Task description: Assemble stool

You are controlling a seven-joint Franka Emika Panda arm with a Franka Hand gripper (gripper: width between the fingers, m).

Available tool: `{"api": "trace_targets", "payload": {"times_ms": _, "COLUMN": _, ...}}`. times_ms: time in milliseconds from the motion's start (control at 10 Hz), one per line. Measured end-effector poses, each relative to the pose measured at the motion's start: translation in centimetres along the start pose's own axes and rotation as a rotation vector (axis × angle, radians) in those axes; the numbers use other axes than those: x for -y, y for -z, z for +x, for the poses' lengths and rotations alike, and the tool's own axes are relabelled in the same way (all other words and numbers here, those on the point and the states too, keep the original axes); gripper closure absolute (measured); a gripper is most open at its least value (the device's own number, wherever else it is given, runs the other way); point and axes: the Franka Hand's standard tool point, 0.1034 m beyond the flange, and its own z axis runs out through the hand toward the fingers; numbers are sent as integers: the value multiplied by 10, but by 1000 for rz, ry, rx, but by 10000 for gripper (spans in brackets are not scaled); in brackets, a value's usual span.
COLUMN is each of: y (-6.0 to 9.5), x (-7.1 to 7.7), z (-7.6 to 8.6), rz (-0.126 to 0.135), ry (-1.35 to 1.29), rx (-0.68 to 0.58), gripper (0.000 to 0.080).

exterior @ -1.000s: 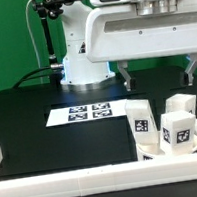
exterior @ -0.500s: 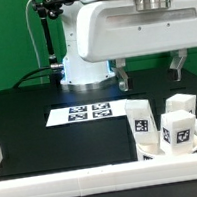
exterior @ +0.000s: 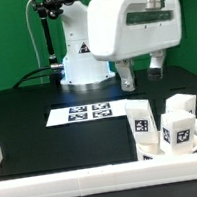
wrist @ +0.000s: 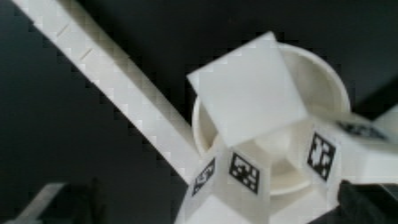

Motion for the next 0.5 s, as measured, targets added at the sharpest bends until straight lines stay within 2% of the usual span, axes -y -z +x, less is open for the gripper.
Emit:
{"api": "trace_targets", "payload": {"times_ms": 200, "y": -6, "x": 3, "z": -5, "rz": 14, "ry": 181, "rx": 3, "gripper": 151}}
{"api": "trace_targets", "payload": {"times_ms": 500, "y": -7, "x": -3, "z": -13, "rz": -4, "ry": 343, "rx": 38, "gripper": 151}}
